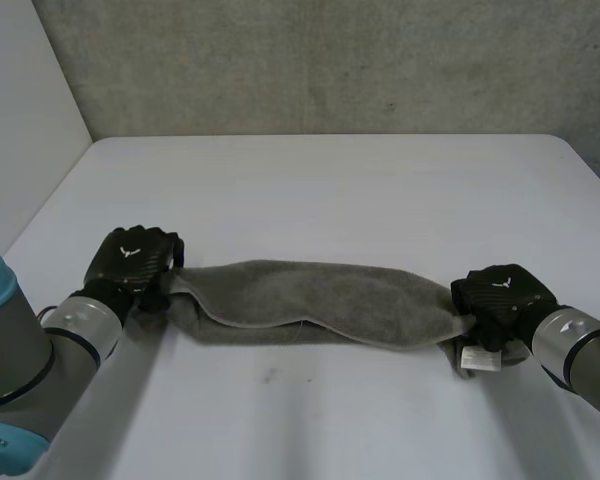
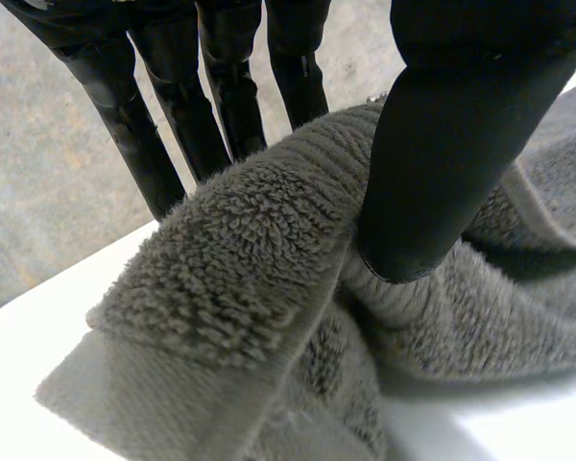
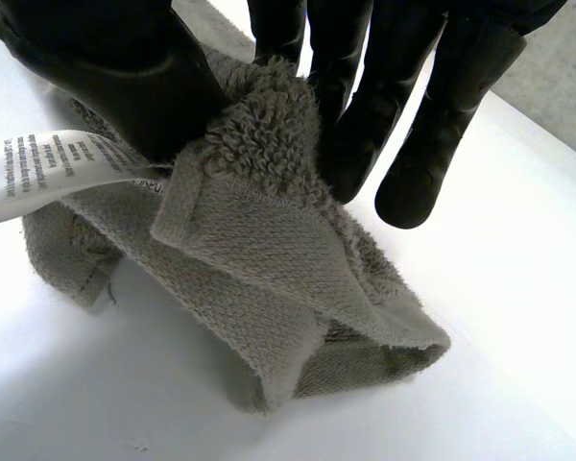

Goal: Fold the towel.

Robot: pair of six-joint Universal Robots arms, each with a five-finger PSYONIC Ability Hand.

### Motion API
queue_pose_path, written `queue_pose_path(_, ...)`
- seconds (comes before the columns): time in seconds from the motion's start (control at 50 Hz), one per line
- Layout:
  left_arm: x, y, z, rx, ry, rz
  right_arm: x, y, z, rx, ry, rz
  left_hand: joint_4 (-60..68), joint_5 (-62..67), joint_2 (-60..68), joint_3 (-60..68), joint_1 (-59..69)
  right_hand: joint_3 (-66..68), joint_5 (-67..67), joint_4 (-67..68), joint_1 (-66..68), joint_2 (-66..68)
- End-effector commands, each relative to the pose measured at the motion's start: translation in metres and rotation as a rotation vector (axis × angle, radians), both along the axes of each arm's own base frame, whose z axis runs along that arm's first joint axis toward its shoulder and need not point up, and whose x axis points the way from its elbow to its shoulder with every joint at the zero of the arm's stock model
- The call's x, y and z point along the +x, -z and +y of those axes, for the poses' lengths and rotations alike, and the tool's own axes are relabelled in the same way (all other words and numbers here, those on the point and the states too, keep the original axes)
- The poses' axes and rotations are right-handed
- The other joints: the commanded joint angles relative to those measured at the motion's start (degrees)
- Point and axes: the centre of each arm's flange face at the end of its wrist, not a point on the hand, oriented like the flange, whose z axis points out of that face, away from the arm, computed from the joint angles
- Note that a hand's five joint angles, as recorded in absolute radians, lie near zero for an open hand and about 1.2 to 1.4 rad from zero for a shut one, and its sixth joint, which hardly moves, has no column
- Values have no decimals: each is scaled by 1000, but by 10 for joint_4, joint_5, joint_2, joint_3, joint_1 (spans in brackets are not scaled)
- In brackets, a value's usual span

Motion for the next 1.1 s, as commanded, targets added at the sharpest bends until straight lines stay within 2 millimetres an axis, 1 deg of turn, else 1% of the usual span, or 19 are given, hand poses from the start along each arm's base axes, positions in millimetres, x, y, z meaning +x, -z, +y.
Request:
queue_pose_path(0.02, -5, -17, 12, -46, 26, 21, 0, -7, -3, -19, 6, 0, 93, 96, 93, 93, 94, 32, 32, 30, 31, 43)
queue_pose_path(0.06, -7, -25, 15, -73, 35, 28, 1, -12, -5, -37, 6, 1, 85, 88, 85, 85, 86, 32, 32, 30, 31, 43)
queue_pose_path(0.14, -7, -29, 16, -85, 39, 30, 1, -15, -4, -45, 7, -2, 29, 32, 29, 29, 30, 32, 32, 30, 31, 43)
queue_pose_path(0.18, -8, -25, 16, -73, 42, 24, 0, -14, -3, -42, 8, -1, -50, -47, -50, -49, -48, 32, 32, 30, 31, 43)
queue_pose_path(0.24, -8, -24, 17, -70, 44, 23, 0, -12, -1, -33, 7, -1, -57, -54, -57, -57, -55, 32, 32, 30, 31, 43)
queue_pose_path(0.36, -10, -7, 12, -20, 46, 3, 0, -10, 0, -28, 3, 0, -43, -40, -43, -43, -42, 32, 32, 30, 31, 43)
queue_pose_path(0.44, -11, -3, 9, -10, 45, -2, 0, -10, 0, -28, 3, 1, 41, 44, 41, 41, 42, 32, 32, 30, 31, 43)
queue_pose_path(0.48, -11, 0, 6, -6, 43, -7, 0, -11, -1, -30, 2, 2, 252, 255, 252, 252, 253, 32, 32, 30, 31, 43)
queue_pose_path(0.5, -11, 0, 6, -6, 43, -7, 0, -11, -1, -30, 3, 2, 253, 256, 253, 253, 254, 32, 32, 30, 31, 43)
queue_pose_path(0.52, -12, 1, 2, -12, 37, -6, -1, -11, -1, -30, 5, 2, 311, 314, 311, 311, 312, 32, 32, 30, 31, 43)
queue_pose_path(0.56, -11, 1, -2, -21, 31, -4, -1, -11, -1, -30, 5, 2, 311, 314, 312, 312, 313, 32, 32, 30, 31, 43)
queue_pose_path(0.6, -10, 2, -5, -28, 23, -2, -1, -11, -2, -30, 6, 2, 291, 295, 292, 292, 293, 32, 32, 30, 31, 43)
queue_pose_path(0.62, -9, 1, -7, -38, 18, 1, -1, -11, -2, -30, 6, 2, 182, 185, 182, 182, 183, 32, 32, 30, 31, 43)
queue_pose_path(0.64, -9, 1, -7, -38, 18, 1, -1, -11, -2, -31, 6, 3, 180, 183, 181, 181, 182, 32, 32, 30, 31, 43)
queue_pose_path(0.66, -7, 1, -8, -38, 11, -2, -1, -11, -2, -31, 6, 3, -34, -31, -34, -34, -33, 32, 32, 30, 31, 43)
queue_pose_path(0.68, -7, 1, -8, -38, 11, -2, -1, -11, -2, -31, 6, 3, -37, -33, -36, -36, -35, 32, 32, 30, 31, 43)
queue_pose_path(0.7, -5, 1, -7, -29, 5, -4, -1, -10, -1, -29, 5, 5, -145, -142, -145, -145, -143, 32, 32, 30, 31, 43)
queue_pose_path(0.9, -4, 4, -1, -10, 10, -10, -1, -7, -1, -20, 3, 7, -134, -131, -134, -134, -133, 32, 32, 30, 31, 43)
queue_pose_path(1.1, -11, 18, 4, 26, 42, -17, -1, -5, 1, -9, 0, 7, -65, -62, -65, -65, -64, 32, 32, 30, 31, 43)
